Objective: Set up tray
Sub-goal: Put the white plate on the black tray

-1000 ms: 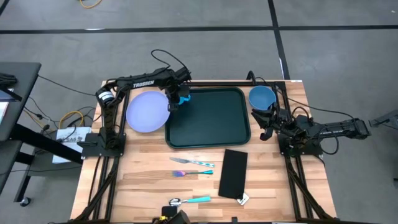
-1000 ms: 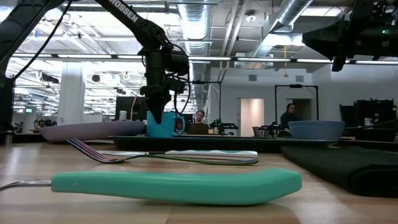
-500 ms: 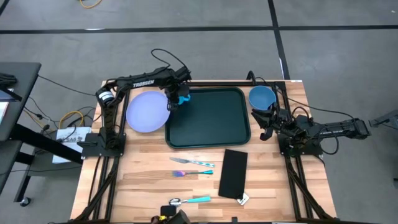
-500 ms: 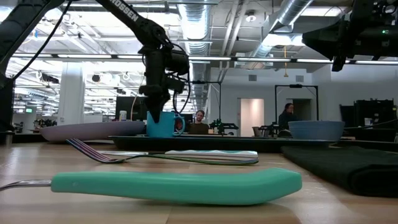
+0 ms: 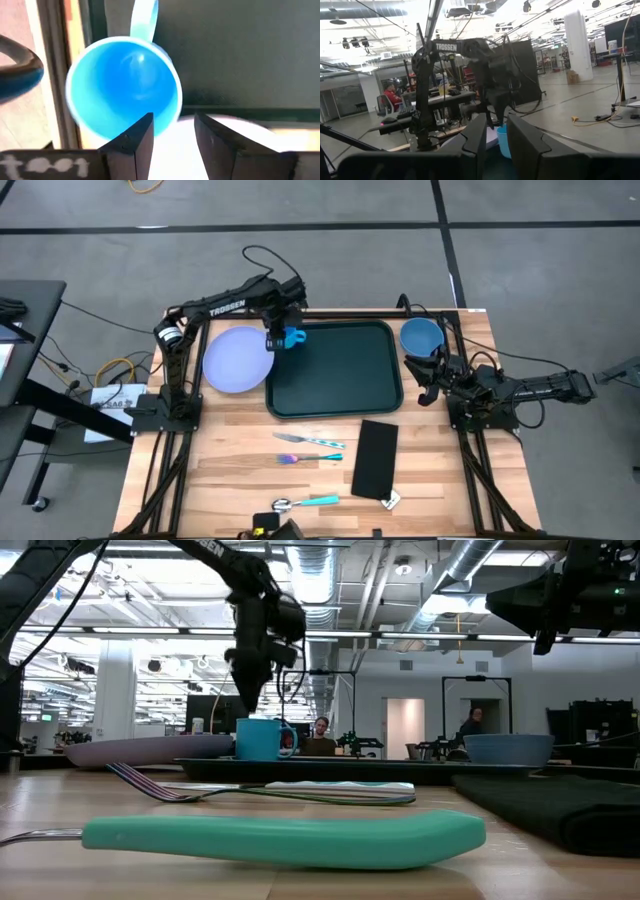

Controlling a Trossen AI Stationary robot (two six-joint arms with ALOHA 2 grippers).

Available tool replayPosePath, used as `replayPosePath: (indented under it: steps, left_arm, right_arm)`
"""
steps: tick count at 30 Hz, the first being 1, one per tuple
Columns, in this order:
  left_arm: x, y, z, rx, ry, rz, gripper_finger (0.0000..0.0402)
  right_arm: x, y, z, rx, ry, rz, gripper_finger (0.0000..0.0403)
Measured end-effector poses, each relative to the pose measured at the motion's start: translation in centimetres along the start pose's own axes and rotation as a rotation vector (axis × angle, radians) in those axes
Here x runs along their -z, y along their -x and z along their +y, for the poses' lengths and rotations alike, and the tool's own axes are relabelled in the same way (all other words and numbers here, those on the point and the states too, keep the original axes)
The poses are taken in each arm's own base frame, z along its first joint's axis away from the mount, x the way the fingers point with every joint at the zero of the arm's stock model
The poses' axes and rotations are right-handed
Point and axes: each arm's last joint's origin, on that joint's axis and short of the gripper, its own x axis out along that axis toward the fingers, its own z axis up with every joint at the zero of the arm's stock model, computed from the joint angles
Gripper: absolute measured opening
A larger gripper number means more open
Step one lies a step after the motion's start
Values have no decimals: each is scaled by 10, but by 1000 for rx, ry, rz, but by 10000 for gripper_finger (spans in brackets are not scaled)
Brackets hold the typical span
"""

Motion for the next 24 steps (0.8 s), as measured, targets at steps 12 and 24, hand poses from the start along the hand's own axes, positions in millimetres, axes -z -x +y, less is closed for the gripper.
replayPosePath:
  steps: [12,24]
  left_arm:
    - [46,142,-42,40,143,-269,130]
    - [126,139,-158,63,160,-316,130]
  right_arm:
    - [0,0,0,-3,0,0,68]
    - [0,0,0,-6,-1,0,68]
